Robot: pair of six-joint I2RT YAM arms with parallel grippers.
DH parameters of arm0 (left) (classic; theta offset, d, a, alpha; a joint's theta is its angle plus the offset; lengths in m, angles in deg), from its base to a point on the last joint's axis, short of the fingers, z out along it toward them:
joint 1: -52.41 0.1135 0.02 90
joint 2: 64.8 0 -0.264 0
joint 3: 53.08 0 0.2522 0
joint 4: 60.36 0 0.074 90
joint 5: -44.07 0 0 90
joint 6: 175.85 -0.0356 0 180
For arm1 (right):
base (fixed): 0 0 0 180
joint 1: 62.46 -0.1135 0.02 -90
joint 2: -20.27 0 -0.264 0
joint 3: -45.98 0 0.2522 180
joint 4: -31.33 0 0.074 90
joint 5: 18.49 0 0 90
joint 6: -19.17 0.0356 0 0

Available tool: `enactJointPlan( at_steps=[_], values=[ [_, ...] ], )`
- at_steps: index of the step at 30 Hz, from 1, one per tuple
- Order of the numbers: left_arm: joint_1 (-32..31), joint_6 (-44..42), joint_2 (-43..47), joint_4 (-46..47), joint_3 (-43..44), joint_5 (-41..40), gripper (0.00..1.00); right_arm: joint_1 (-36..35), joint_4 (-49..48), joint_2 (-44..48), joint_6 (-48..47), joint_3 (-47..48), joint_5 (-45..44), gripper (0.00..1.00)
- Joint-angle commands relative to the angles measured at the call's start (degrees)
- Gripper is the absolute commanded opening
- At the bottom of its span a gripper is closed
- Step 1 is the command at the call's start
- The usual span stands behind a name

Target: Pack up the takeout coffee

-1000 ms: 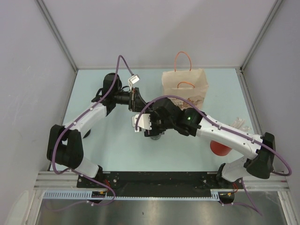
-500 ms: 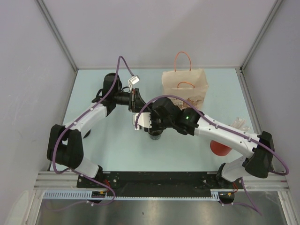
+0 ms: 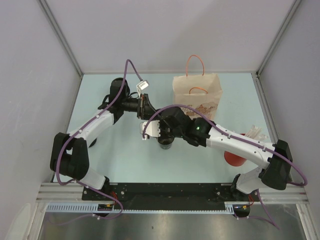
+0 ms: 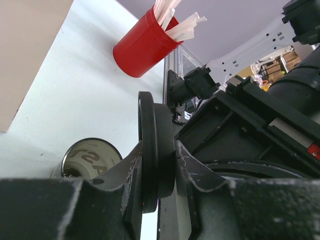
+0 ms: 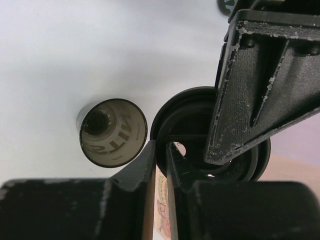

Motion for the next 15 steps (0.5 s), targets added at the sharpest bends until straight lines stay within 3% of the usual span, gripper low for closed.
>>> enactJointPlan(
  at_steps=[1,5,9,11,15],
  values=[
    [-0.41,2.12,0.19,2.72,0.09,3.53,0.33,-0.37,-2.43,-0.12,-0.99,-0.78,-2.75,0.10],
    [-0.41,2.47,0.01,3.25,0.18,4.14,0.45,-0.72,-1.72,0.23,-1.26,-0.87,-2.84,0.03],
    [-0.24,2.29,0.36,3.25,0.27,4.23,0.71,-1.16,-0.41,0.93,-1.52,-0.87,-2.84,0.00],
    [0.02,2.12,0.54,3.25,0.35,4.06,0.75,-1.51,0.74,1.46,-1.61,-0.78,-2.49,0.00],
    [1.34,0.36,1.33,0.72,1.14,2.39,0.95,-1.95,3.63,2.77,-1.43,-0.87,-0.82,0.00]
  ],
)
